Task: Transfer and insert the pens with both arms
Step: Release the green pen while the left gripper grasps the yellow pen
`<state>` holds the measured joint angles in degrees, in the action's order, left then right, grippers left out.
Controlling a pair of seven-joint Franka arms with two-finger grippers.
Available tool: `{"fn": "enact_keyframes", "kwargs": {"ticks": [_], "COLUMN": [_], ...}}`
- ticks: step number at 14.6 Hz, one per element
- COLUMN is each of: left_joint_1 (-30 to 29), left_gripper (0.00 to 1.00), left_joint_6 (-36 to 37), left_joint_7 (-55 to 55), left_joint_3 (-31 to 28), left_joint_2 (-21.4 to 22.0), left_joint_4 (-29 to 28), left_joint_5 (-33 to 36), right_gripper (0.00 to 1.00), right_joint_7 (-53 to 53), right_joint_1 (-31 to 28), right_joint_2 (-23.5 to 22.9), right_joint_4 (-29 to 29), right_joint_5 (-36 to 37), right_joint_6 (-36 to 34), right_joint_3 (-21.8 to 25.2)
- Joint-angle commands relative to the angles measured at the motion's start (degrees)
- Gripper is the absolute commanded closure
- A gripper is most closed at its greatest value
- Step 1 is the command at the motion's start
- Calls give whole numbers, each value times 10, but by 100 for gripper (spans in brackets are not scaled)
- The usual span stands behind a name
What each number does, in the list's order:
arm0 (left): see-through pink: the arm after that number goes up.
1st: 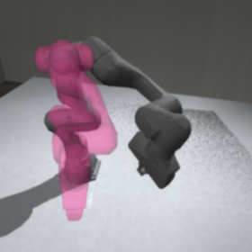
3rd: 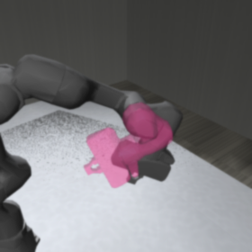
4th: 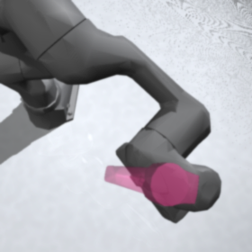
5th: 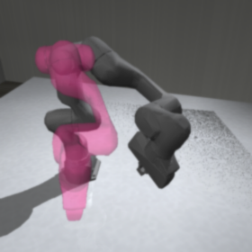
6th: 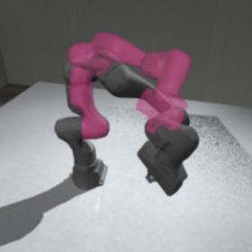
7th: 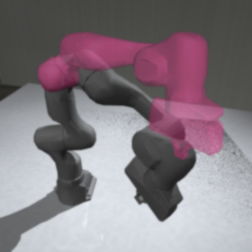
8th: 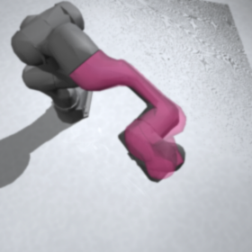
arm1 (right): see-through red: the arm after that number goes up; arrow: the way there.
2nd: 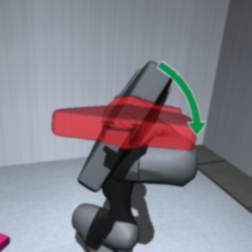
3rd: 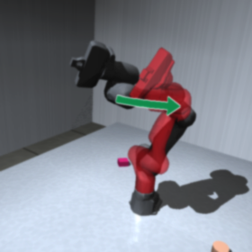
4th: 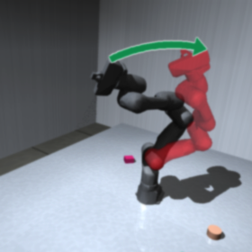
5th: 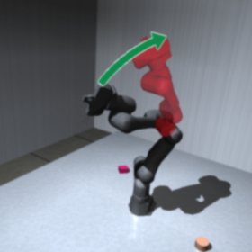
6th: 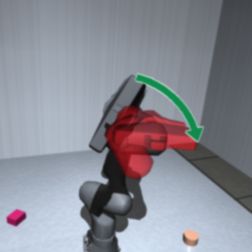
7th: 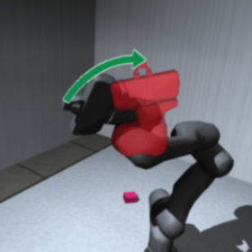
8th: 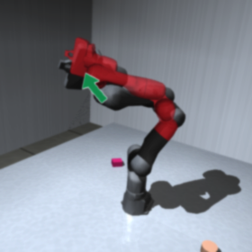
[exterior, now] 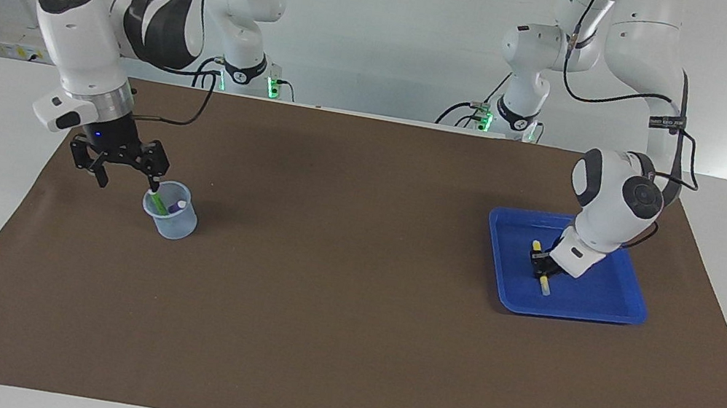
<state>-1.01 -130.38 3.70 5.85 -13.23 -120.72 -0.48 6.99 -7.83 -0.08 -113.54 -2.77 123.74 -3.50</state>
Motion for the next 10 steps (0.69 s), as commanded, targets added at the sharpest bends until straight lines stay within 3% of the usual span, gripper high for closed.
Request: {"fn": "enact_keyframes", "kwargs": {"ticks": [1,6,10], "left_joint_1": [-4,-25,-30], "left_gripper": [100,100,100], "left_joint_6": [8,108,233], "left_joint_7": [-1,6,29], "left_joint_3": [-3,-2,-4], "left_joint_2": [-10,9,32], "left_joint_4": [17,69,137], "left_joint_5": [12,0,-63], "right_gripper": [0,0,0], "right_joint_7": [-58,-101,-111], "right_joint_1": [20,45,48], "right_joint_2": [-22,-5,-3], "right_joint_4": [82,144,195], "right_joint_5": [27,51,43], "right_joint_6": [-82,-198,-273], "right_joint_3": [-3,-5,-6]}}
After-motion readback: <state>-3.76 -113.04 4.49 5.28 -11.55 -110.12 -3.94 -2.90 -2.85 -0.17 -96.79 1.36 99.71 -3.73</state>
